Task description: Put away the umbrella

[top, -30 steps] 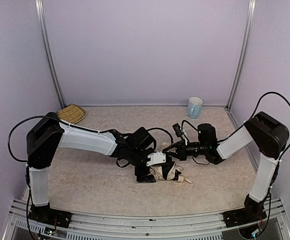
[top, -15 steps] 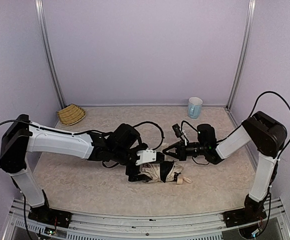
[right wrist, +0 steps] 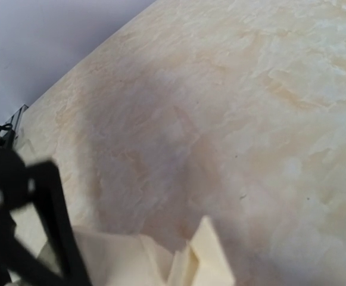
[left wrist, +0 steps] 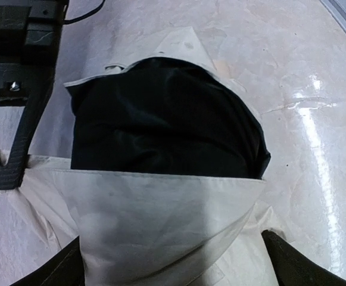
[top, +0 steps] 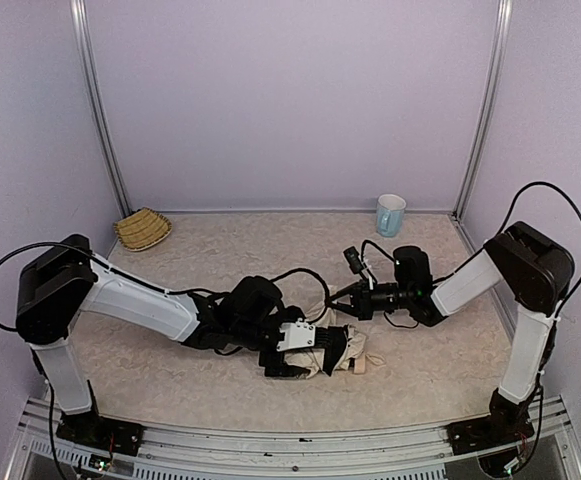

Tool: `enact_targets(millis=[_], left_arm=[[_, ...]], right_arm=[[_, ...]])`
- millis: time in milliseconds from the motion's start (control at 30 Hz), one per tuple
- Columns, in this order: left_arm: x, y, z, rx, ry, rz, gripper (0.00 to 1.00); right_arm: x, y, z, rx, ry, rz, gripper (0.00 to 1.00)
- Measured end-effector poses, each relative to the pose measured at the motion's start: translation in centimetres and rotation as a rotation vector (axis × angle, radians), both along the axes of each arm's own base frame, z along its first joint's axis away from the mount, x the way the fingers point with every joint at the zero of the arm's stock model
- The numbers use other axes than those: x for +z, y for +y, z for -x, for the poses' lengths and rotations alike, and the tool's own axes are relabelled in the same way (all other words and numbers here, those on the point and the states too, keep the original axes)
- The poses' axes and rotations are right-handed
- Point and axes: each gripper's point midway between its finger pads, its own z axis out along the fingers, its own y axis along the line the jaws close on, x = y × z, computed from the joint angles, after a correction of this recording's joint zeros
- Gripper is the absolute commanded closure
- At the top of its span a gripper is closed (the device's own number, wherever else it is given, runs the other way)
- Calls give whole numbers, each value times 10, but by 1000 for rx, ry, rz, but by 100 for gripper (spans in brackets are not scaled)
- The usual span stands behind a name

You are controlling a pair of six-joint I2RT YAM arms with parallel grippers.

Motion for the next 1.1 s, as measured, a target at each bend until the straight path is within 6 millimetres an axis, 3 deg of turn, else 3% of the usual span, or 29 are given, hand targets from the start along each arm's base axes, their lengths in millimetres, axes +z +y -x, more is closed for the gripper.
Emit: enact_targets(millis=[100, 233, 367, 600, 700, 833, 1100], left_arm=[[-9, -6, 5, -23, -9, -12, 16], [-14, -13, -2, -20, 0, -34, 42], [-16, -19, -11, -15, 15, -55, 55], [-16, -18, -11, -38, 13, -69, 64], [-16, -17, -10, -51, 15, -70, 65], [-15, -17, -11, -54, 20, -69, 65], [-15, -16, -10, -57, 32, -85, 89]], right_arm=[[-1, 1, -1, 1, 8, 0, 100], [-5, 2, -5, -6, 33, 8, 94], [-10, 4, -13, -16, 64, 18, 90], [-28, 3, -29, -57, 133, 37, 85], [-27, 2, -37, -74, 140, 35, 99], [-25, 2, -45, -86, 153, 34, 100], [-32, -6, -43, -95, 196, 70, 100]])
